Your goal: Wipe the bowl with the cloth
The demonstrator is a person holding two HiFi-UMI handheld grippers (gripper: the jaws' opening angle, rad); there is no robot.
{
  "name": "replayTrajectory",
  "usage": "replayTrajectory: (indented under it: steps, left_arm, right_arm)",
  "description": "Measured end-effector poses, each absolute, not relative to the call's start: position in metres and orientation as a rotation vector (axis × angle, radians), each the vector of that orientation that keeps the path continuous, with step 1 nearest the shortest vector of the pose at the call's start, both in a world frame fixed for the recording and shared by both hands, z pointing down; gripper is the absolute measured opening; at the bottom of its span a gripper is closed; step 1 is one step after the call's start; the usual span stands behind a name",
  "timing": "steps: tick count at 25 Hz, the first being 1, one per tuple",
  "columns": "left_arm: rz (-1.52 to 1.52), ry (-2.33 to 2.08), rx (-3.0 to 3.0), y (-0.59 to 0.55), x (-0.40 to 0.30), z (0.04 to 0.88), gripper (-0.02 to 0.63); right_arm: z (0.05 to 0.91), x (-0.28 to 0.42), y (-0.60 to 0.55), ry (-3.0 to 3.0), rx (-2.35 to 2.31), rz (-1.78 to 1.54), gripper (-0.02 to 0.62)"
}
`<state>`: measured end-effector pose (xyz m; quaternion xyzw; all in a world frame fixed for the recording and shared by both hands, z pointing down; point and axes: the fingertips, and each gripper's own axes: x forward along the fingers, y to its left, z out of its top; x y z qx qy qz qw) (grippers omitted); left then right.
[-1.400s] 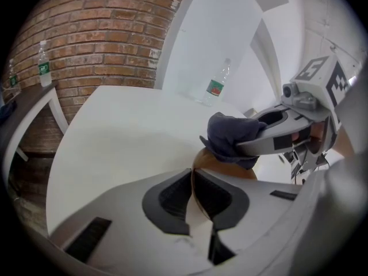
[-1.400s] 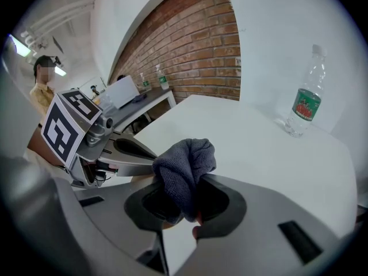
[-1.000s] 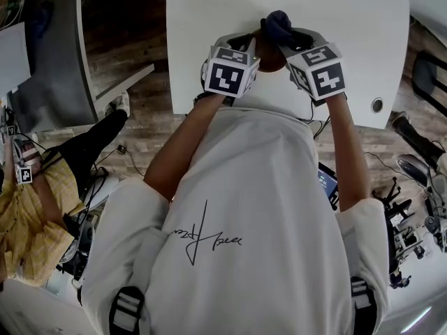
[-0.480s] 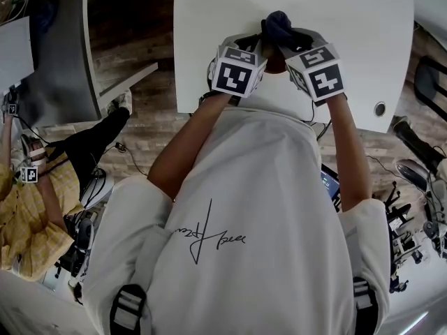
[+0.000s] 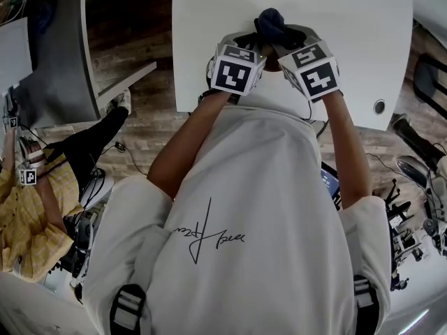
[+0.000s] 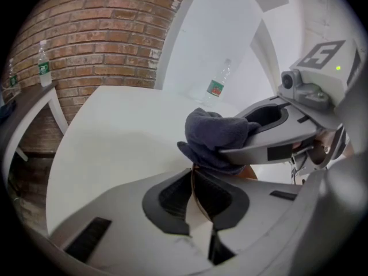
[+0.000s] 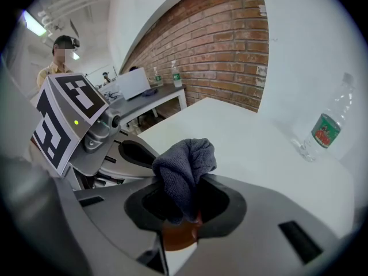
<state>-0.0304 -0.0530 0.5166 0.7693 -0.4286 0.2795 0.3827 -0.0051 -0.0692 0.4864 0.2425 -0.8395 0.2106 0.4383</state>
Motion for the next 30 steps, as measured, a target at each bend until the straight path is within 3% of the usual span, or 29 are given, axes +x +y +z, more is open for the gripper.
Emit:
replayTrajectory:
  steps: [30]
  left_arm:
    - [0.698, -1.094, 1.965, -0.056, -0.034, 0.514, 0.011]
  right_arm:
    - [0.485, 0.007, -0.075, -2.046, 0.635, 0.533, 0.083]
